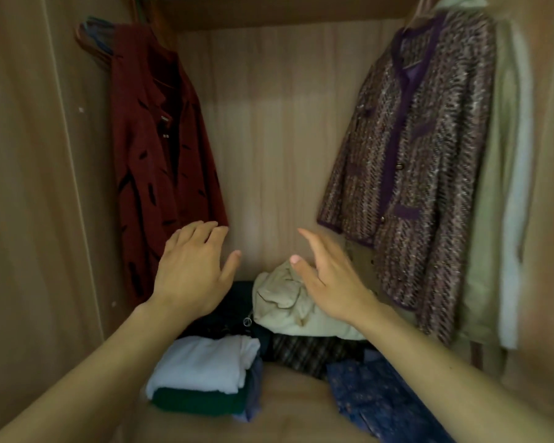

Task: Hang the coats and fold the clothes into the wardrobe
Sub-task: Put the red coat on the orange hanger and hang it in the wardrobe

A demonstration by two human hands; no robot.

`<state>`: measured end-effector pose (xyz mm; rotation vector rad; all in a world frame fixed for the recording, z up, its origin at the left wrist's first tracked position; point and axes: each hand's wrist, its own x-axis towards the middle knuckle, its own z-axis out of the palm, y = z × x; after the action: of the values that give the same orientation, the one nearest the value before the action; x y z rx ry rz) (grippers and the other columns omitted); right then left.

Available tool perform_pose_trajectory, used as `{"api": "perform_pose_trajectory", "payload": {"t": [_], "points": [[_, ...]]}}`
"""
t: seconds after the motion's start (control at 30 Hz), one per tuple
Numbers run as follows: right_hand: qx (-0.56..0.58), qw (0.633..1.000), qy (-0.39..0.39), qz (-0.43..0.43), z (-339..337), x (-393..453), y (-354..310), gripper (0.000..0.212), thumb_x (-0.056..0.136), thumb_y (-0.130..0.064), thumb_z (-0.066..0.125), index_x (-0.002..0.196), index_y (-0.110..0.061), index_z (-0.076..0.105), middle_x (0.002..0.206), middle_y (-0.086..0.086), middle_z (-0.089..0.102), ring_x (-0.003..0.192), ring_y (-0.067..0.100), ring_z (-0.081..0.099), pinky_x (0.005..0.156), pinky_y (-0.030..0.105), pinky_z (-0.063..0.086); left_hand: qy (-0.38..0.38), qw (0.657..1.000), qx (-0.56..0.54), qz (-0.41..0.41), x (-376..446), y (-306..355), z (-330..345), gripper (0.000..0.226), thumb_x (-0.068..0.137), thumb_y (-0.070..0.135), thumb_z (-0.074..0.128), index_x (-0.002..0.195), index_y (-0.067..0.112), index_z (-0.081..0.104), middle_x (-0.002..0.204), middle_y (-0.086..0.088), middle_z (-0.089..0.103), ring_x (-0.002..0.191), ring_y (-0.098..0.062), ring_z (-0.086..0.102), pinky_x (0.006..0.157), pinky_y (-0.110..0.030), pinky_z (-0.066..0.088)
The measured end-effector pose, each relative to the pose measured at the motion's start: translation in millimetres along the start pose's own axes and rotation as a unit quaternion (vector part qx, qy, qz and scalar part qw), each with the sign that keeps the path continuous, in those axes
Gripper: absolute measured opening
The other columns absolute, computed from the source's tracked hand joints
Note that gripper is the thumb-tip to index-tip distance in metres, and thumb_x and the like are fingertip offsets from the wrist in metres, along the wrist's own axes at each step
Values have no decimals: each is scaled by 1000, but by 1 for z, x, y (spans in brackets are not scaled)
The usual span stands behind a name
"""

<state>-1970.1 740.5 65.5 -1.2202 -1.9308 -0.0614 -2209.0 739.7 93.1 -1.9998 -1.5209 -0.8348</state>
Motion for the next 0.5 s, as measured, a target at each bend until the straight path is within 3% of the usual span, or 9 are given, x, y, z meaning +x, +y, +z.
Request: {"api": "perform_pose_trajectory", "payload": {"t": [0.2, 0.37, 0.5], "points": [[-88, 996, -6, 21, -25, -60, 15, 54, 103, -48, 37, 149, -19, 36, 148, 6, 44, 134, 24, 40, 107, 38, 33, -39, 998, -40, -10, -44, 48, -8, 80, 89, 62, 19, 142, 11, 50, 146, -10, 50, 139, -30, 40, 111, -46, 38], [-80, 996, -20, 29, -34, -94, 18, 75, 93, -65, 18, 147, -17, 40, 147, 6, 46, 135, 27, 41, 110, 44, 36, -89, 994, -62, -8, -80, 83, -17, 77, 88, 63, 19, 142, 16, 49, 150, -4, 45, 142, -24, 34, 111, -42, 36], [-60, 996, -25, 66, -49, -130, 14, 78, 92, -67, 18, 148, -17, 38, 149, 6, 42, 138, 25, 36, 111, 43, 36, -105, 990, -90, 9, -87, 97, -21, 70, 89, 59, 28, 138, 15, 52, 151, -4, 43, 141, -24, 34, 111, -42, 37]]}}
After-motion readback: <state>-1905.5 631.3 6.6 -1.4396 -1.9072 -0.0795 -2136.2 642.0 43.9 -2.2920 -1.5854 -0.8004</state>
